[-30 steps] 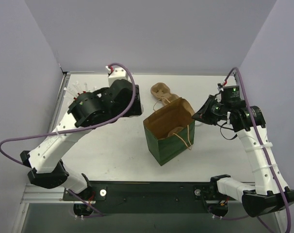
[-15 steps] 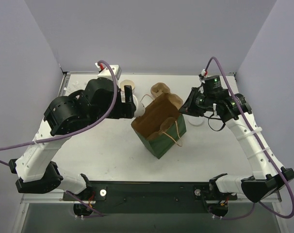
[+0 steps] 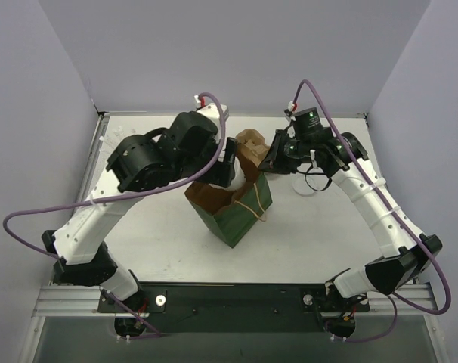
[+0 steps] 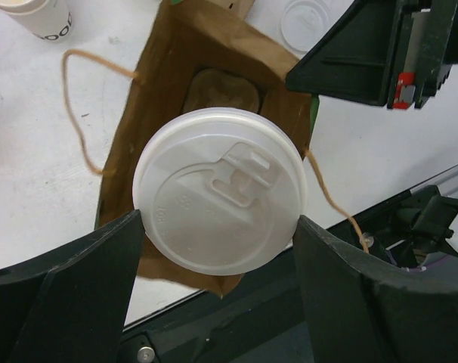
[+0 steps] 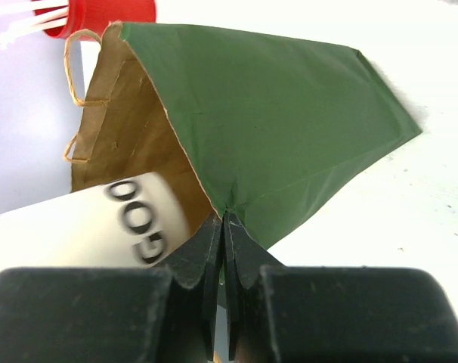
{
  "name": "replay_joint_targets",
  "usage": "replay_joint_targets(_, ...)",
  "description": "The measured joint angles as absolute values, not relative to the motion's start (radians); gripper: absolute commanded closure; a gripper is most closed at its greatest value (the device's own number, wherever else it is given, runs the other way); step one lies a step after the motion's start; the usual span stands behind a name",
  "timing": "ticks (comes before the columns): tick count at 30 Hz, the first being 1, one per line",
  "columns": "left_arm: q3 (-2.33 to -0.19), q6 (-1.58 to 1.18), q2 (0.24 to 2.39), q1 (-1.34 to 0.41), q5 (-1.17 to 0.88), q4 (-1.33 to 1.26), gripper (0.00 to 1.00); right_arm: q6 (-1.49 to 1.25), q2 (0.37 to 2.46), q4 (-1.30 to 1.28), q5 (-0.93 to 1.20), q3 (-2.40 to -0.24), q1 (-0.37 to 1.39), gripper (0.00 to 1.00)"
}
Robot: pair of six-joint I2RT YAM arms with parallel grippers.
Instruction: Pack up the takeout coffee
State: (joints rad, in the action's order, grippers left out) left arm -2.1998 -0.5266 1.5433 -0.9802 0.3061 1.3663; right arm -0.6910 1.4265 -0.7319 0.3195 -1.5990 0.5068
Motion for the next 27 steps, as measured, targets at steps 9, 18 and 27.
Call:
replay_joint_targets(9,-2.267,-0.482,1.723,-0.981,0.309,1.366,0.63,-0.683,1.454,-0.703,0.405,-1.617,0.511,1.0)
replay_joint_targets(18,-2.148,-0.467,1.744,-0.981,0.31,1.365,0.63,-0.699,1.456,-0.652,0.496,-1.506,0.455,1.0)
replay_joint_targets(27,-2.084,-0.445,1.792,-0.978,0.308,1.365,0.64,-0.709,1.456,-0.618,0.532,-1.475,0.437,0.72)
